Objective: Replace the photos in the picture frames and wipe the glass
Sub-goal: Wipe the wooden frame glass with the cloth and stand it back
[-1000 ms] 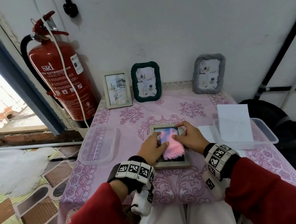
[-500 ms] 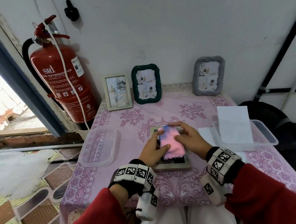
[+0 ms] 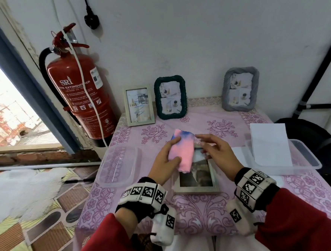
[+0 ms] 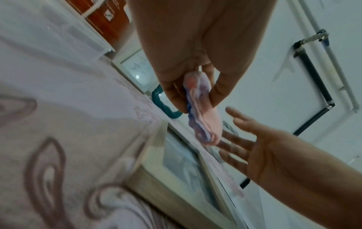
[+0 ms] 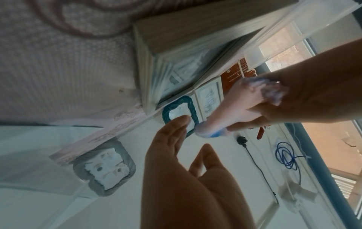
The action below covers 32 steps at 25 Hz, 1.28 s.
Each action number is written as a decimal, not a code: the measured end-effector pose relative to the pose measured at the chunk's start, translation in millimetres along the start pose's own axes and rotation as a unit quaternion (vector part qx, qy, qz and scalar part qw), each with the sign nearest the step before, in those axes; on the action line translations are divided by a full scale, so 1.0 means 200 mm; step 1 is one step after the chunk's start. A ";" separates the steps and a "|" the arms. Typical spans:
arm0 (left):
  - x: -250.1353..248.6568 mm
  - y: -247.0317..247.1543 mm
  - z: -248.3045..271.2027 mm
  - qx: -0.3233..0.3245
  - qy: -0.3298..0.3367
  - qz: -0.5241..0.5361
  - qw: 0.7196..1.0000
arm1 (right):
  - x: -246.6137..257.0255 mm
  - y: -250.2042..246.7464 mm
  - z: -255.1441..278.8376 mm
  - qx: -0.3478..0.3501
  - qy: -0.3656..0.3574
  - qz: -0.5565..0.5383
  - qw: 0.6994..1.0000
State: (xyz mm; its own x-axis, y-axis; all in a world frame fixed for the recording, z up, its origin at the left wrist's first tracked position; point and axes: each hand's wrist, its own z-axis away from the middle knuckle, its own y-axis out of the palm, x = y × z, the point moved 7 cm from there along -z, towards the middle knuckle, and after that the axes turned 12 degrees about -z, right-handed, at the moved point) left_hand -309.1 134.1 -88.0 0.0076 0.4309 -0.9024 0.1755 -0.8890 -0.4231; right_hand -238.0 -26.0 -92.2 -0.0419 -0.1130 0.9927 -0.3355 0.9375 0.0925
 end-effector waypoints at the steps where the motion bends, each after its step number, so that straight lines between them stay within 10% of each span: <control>1: 0.00 -0.06 0.00 -0.009 0.006 -0.007 1.000 | -0.02 -0.02 0.00 -0.009 -0.002 0.057 0.998; 6: 0.09 -0.42 0.02 -0.085 -0.034 -0.004 0.996 | -0.18 -0.07 0.00 0.005 0.101 0.341 0.935; 15: 0.33 -0.86 0.10 -0.129 -0.156 -0.069 0.977 | -0.21 -0.10 -0.02 -0.010 0.090 0.281 0.955; 22: 0.46 -0.74 0.13 -0.037 -0.196 -0.158 0.967 | -0.22 -0.11 -0.03 -0.011 0.098 0.284 0.954; 28: 0.36 -0.73 0.11 -0.090 -0.110 -0.382 0.913 | -0.24 -0.11 -0.03 -0.016 0.108 0.284 0.953; 32: 0.42 -0.63 0.10 0.022 -0.182 -0.387 0.904 | -0.25 -0.12 -0.04 -0.020 0.112 0.287 0.951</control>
State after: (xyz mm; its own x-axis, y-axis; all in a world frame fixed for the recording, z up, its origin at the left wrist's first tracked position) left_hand -351.3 279.3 -112.2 -0.4261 0.8541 -0.2982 -0.0492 -0.3510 -0.9351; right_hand -221.0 -41.3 -142.9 -0.0036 0.4902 0.8716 -0.2823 0.8357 -0.4712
